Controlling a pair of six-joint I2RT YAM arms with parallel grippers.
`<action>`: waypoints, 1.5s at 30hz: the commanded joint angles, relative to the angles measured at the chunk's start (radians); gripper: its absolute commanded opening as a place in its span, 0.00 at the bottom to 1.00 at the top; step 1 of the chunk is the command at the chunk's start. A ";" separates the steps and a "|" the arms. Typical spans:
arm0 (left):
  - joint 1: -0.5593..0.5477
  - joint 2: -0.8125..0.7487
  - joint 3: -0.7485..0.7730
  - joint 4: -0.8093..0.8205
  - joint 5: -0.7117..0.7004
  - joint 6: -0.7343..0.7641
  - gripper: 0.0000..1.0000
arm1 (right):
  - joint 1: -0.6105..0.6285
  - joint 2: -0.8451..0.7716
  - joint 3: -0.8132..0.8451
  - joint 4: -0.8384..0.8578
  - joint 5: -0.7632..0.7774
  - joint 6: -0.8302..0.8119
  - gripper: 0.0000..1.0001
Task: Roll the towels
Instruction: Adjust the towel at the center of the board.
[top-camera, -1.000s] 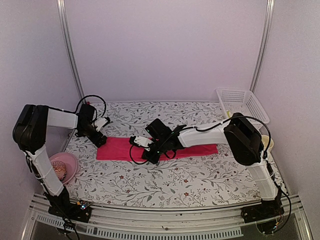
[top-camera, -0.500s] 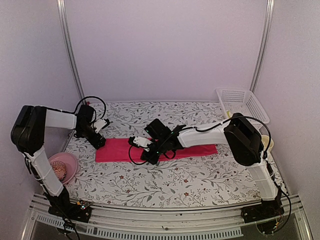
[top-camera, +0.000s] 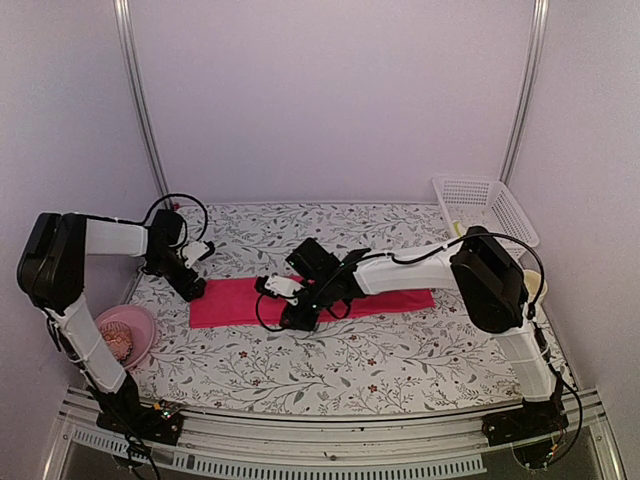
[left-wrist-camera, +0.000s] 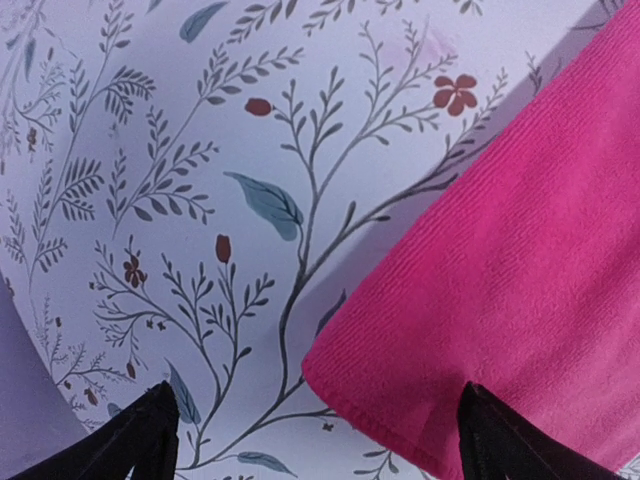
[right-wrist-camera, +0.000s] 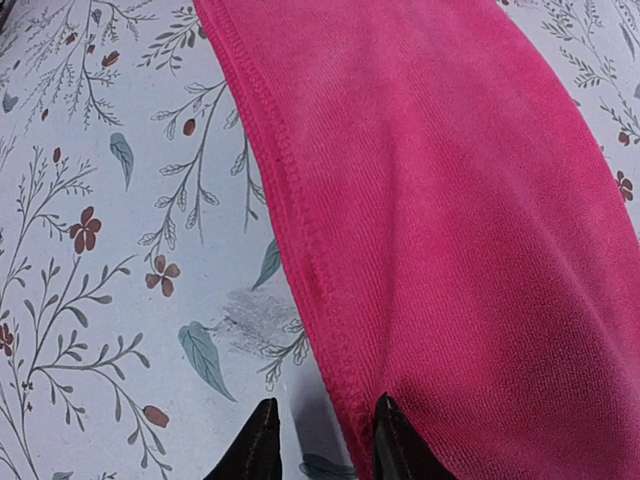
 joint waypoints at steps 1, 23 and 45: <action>0.025 -0.073 0.060 -0.114 0.078 0.018 0.97 | -0.045 -0.114 0.002 -0.012 0.009 0.050 0.32; -0.034 0.092 0.047 0.119 -0.073 -0.057 0.73 | -0.128 -0.095 -0.130 -0.019 0.192 0.214 0.02; -0.019 -0.005 0.047 0.059 -0.092 -0.059 0.66 | -0.130 -0.217 -0.194 -0.085 0.212 0.257 0.12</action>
